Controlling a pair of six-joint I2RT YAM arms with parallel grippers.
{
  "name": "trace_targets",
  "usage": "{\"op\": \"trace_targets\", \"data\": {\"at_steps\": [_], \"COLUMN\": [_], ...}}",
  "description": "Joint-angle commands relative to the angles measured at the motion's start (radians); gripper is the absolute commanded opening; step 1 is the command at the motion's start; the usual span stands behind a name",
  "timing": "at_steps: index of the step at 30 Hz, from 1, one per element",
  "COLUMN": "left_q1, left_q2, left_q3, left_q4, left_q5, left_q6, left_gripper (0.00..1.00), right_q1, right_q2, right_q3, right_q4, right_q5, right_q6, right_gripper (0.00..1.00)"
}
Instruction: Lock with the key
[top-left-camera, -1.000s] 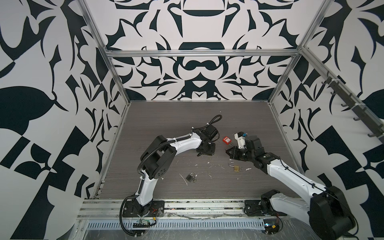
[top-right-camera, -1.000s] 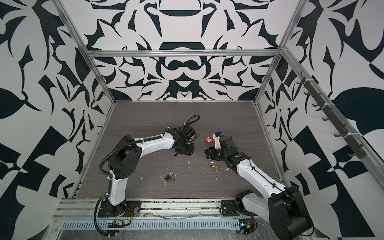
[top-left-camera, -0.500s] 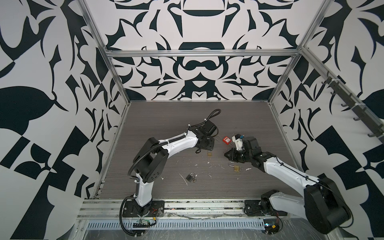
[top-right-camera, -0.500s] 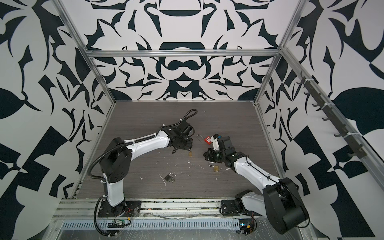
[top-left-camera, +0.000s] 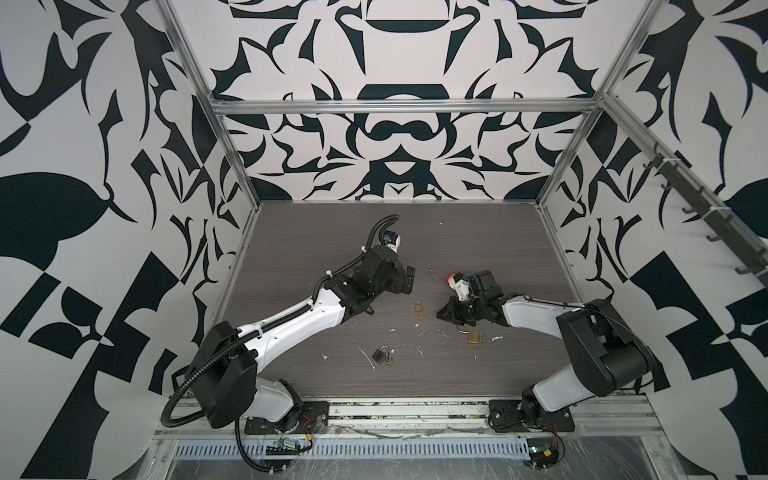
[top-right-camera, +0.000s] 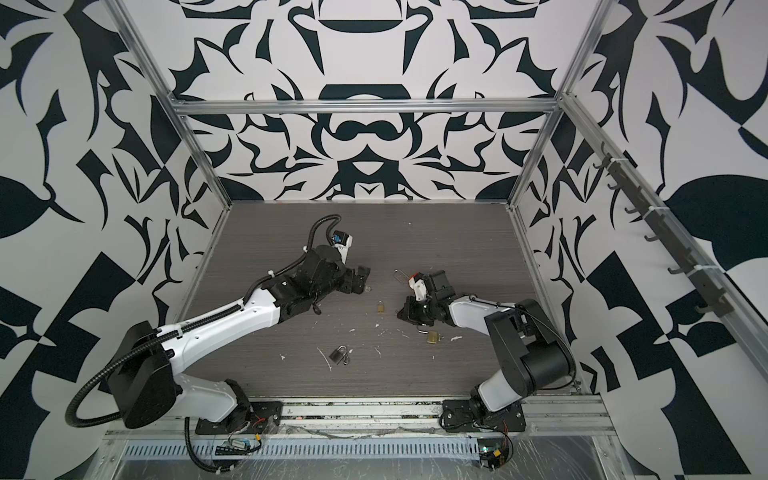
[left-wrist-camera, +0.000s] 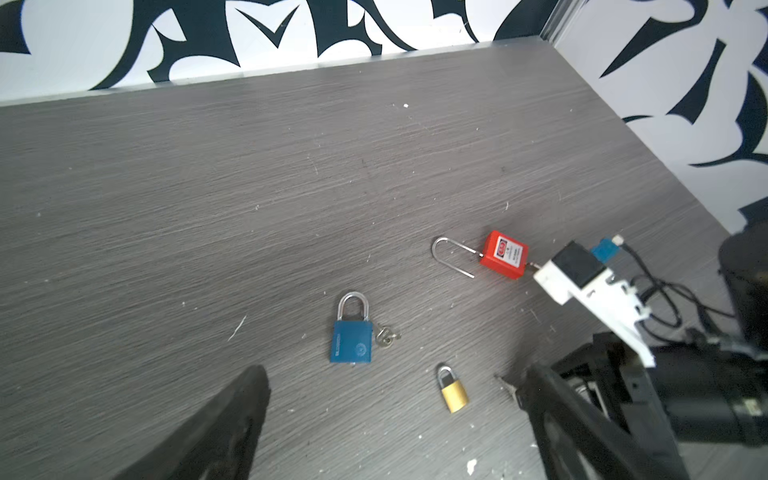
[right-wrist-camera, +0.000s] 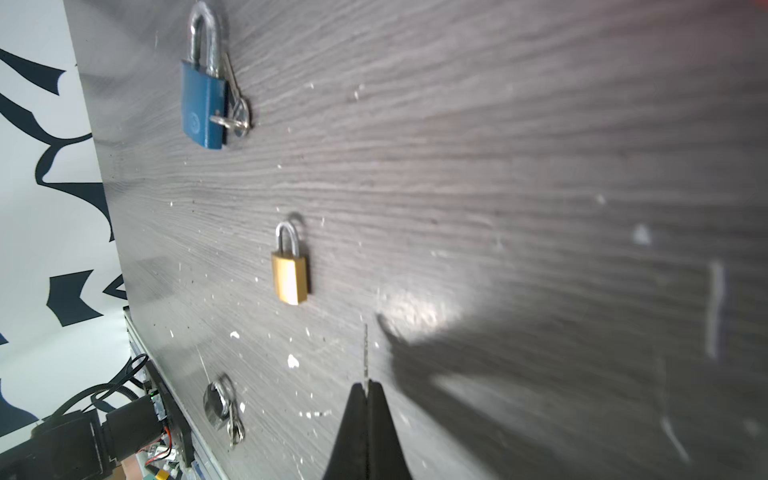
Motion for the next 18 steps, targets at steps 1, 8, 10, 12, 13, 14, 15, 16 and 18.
{"op": "trace_targets", "data": {"at_steps": [1,8,10,12,13,14,15,16,18], "left_q1": [0.005,0.004,0.005,0.005,0.005,0.005,0.005,0.005,0.005], "left_q2": [-0.055,-0.053,-0.053,-0.058,-0.061,-0.064,-0.066,-0.071,-0.075], "left_q3": [-0.062,-0.069,-0.073,-0.08,-0.086,-0.091,-0.097,-0.102,-0.107], "left_q4": [0.184,0.177,0.179,0.191,0.199,0.205,0.212,0.218,0.22], "left_q5": [-0.003,0.021,0.027,0.032,0.037,0.037,0.038,0.042,0.044], "left_q6": [0.016,0.003,0.003,0.005,0.006,0.006,0.009,0.008,0.009], "left_gripper": [0.99,0.99,0.99,0.99,0.99,0.99,0.99,0.99,0.99], "right_q1": [0.019,0.04,0.05,0.057,0.06,0.063,0.065,0.069,0.075], "right_q2": [0.006,0.064,0.081,0.098,0.106,0.112,0.12,0.127,0.139], "right_q3": [0.049,0.096,0.115,0.129,0.137,0.141,0.145,0.149,0.154], "right_q4": [0.022,0.004,-0.003,-0.012,-0.015,-0.017,-0.017,-0.018,-0.021], "right_q5": [0.005,0.032,0.036,0.043,0.046,0.047,0.05,0.052,0.055], "right_q6": [-0.033,-0.053,-0.059,-0.065,-0.068,-0.069,-0.07,-0.072,-0.074], "right_gripper": [0.0,0.0,0.0,0.0,0.0,0.0,0.0,0.0,0.0]}}
